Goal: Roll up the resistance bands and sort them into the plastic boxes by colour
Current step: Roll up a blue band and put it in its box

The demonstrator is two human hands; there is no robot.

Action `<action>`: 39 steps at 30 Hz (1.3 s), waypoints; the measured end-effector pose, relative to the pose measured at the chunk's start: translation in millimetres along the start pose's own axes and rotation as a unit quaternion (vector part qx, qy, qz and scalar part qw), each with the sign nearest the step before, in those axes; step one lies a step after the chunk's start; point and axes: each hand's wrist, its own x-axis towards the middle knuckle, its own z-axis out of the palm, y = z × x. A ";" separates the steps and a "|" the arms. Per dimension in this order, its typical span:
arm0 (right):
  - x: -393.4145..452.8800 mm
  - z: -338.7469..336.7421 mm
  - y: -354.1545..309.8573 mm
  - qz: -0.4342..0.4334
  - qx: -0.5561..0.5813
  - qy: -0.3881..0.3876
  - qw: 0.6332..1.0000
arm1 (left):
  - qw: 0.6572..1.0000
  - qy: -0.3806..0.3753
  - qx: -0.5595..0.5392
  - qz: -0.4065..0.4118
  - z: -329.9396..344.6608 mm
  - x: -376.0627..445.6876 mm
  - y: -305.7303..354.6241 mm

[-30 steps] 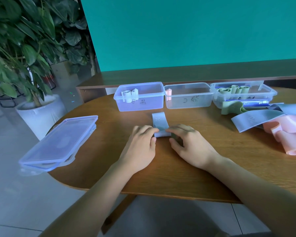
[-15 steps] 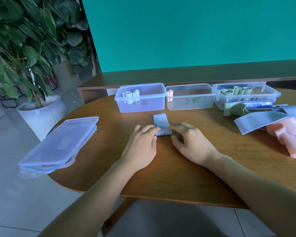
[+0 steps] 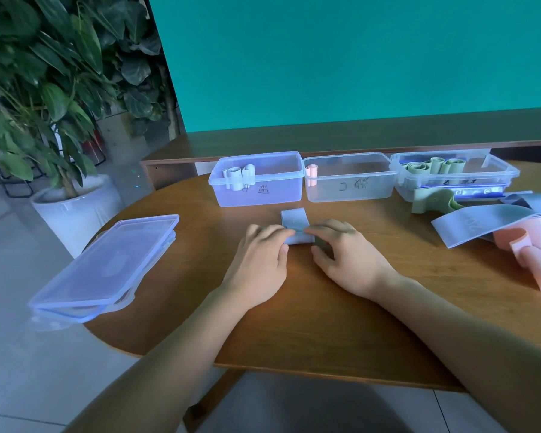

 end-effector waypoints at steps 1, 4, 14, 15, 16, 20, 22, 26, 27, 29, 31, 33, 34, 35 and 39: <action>0.1 -0.2 -0.6 -0.009 0.002 0.002 1.000 | 1.000 -0.003 0.001 -0.001 0.5 1.2 -0.6; 1.8 0.5 0.7 -0.020 -0.005 -0.003 1.000 | 1.000 -0.004 0.008 0.000 2.2 4.3 -1.8; 17.2 3.5 6.5 -0.005 -0.016 -0.016 1.000 | 1.000 0.018 0.001 -0.004 5.2 14.4 -4.7; 18.3 3.9 6.7 -0.009 -0.015 -0.011 1.000 | 1.000 0.016 0.003 -0.007 5.9 16.1 -5.7; 19.2 4.3 7.1 -0.013 -0.012 -0.005 1.000 | 1.000 0.013 0.005 -0.009 6.4 17.9 -6.7; 22.3 6.9 11.0 -0.017 -0.007 0.003 1.000 | 1.000 0.002 0.008 -0.014 8.8 23.0 -7.9; 24.4 8.7 13.2 -0.015 -0.008 -0.001 1.000 | 1.000 0.008 0.011 -0.013 9.5 24.8 -8.0; 29.8 8.3 14.3 0.001 -0.011 -0.012 1.000 | 0.999 0.029 0.000 -0.014 9.4 26.4 -8.6; 30.9 8.0 14.6 0.002 -0.011 -0.014 1.000 | 1.000 0.028 -0.003 -0.011 9.8 26.5 -8.9; 32.7 7.6 14.9 0.003 -0.013 -0.018 1.000 | 1.000 0.024 -0.009 -0.013 11.2 27.3 -9.7; 34.6 7.6 14.9 0.001 -0.014 -0.018 1.000 | 1.000 0.019 -0.006 -0.022 12.2 28.9 -10.2; 35.6 7.5 14.2 -0.005 -0.008 -0.010 1.000 | 1.000 0.016 -0.001 -0.027 12.9 31.0 -10.9; 35.9 7.4 14.0 -0.009 -0.003 -0.004 1.000 | 1.000 0.014 0.003 -0.027 13.5 32.3 -11.4; 36.1 7.1 13.9 -0.011 -0.002 0.002 1.000 | 1.000 0.012 0.006 -0.027 14.0 33.2 -11.8; 37.8 7.5 14.8 -0.002 -0.007 -0.003 1.000 | 1.000 0.010 0.008 -0.026 15.1 37.0 -13.0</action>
